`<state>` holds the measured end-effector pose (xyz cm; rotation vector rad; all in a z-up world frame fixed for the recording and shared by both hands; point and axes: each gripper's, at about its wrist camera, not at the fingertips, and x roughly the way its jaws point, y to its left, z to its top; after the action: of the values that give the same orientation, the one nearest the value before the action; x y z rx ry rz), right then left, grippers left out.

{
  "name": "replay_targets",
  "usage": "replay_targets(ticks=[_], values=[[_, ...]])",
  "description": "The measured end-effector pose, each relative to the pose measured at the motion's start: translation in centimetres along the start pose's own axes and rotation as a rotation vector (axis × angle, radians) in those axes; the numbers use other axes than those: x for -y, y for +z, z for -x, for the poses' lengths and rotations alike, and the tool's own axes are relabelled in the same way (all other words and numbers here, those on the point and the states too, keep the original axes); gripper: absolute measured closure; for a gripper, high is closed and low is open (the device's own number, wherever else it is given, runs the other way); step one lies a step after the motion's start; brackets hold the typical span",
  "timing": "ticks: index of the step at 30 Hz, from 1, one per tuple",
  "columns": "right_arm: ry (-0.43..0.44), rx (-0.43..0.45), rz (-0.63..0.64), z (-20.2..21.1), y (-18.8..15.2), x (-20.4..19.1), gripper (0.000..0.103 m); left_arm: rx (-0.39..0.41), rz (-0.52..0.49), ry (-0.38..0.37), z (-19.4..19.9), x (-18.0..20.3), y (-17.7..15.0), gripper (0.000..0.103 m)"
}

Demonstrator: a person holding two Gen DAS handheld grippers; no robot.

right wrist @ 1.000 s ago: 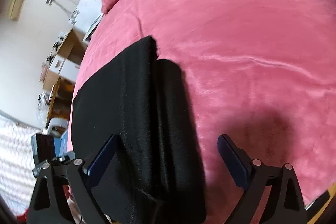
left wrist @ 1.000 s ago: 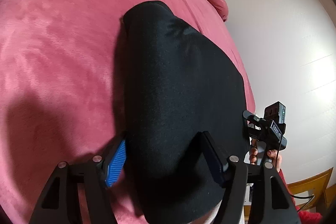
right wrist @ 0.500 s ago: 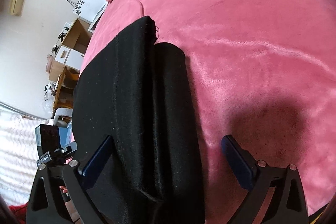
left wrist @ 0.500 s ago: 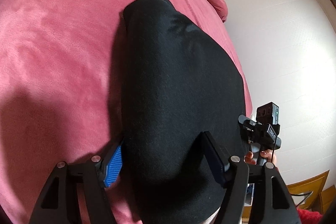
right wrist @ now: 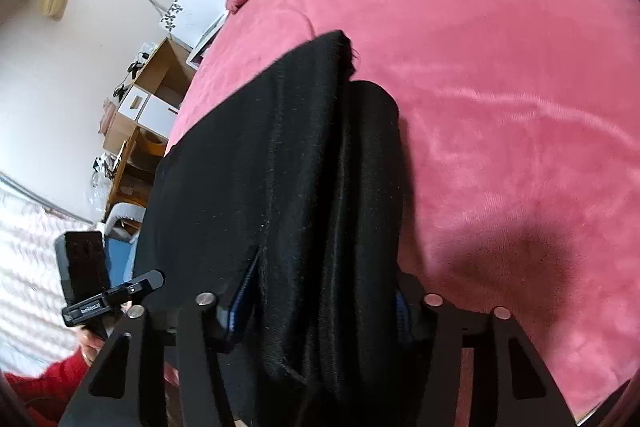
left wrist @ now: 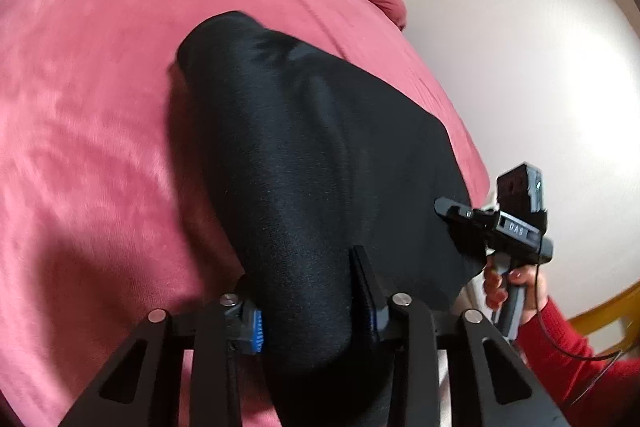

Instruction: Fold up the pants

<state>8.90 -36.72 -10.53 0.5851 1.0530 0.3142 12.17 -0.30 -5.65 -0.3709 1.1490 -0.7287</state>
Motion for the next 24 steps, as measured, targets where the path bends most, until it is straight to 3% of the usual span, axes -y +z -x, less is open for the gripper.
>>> replay_targets(ticks=[5,9,17,24], values=[[0.012,0.023,0.033,0.7,0.0,-2.3,0.052,0.035,-0.008,-0.007,1.8,1.1,0.1,0.071],[0.044,0.029,0.068,0.0,0.5,-4.0,0.052,0.068,-0.026,0.038,3.2,0.9,0.4,0.071],[0.156,0.038,0.079,-5.3,3.3,-8.8,0.052,0.17,-0.043,0.172,5.1,-0.5,1.1,0.071],[0.192,0.06,0.071,-9.3,7.4,-11.6,0.053,0.217,-0.01,0.235,5.3,-3.4,5.0,0.071]])
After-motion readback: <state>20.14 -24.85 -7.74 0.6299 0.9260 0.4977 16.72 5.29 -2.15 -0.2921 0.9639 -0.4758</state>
